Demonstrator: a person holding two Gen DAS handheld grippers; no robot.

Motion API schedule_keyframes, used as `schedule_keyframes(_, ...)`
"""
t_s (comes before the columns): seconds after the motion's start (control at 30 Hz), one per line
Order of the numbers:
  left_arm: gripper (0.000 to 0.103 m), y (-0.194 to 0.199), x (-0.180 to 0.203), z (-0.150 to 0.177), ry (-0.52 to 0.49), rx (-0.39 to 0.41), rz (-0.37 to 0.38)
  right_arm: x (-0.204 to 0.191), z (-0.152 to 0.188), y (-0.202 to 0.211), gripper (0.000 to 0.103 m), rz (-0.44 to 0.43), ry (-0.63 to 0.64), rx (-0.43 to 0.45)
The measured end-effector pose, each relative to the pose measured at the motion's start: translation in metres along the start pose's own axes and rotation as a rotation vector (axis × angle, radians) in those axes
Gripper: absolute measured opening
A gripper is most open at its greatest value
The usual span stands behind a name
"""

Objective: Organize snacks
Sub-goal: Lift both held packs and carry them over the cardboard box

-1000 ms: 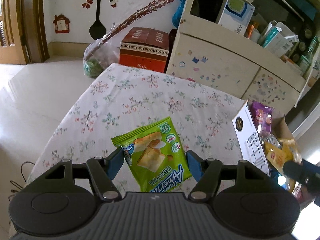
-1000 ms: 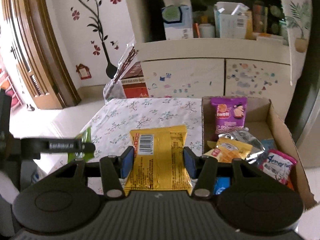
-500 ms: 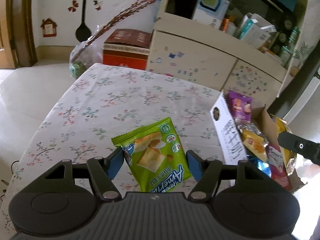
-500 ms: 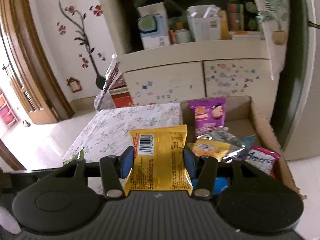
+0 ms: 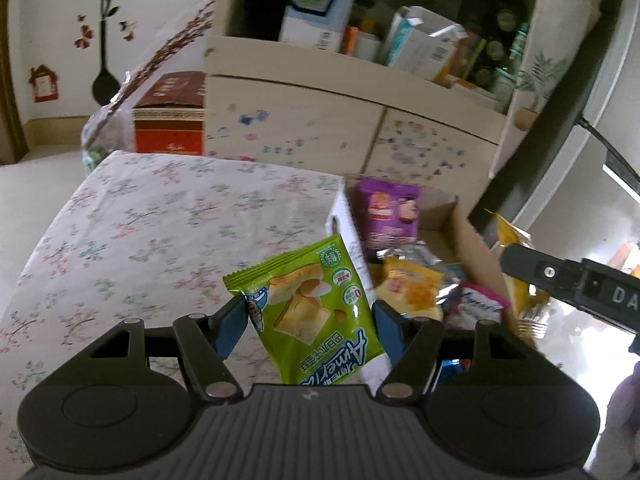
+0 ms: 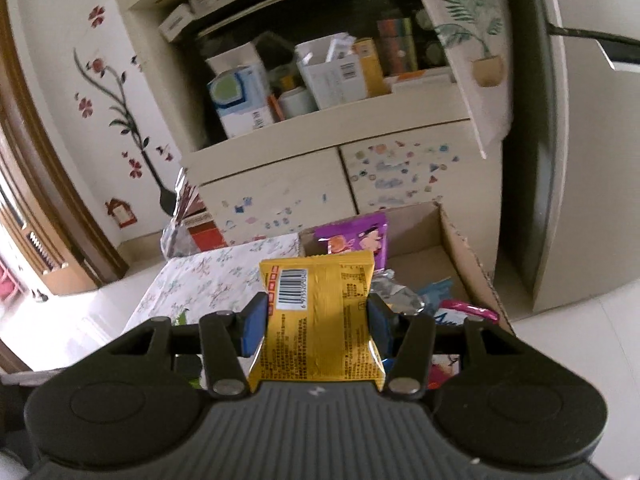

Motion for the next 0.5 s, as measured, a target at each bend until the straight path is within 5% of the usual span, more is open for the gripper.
schedule_keyframes(0.5, 0.073, -0.032, 0.065, -0.012, -0.032, -0.022, 0.086, 0.042, -0.019, -0.005, 0.053, 0.037, -0.146, 0.03)
Point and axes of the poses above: each gripper's, at about its wrist camera, not at the fingertips, and y roughly against the way its jaws point, x to its right, z to its underside, the point moved 9 cm from there along -y, roughly the way its jaws point, and after that the axes turned 7 degrees about z, right-handed, at the moved point
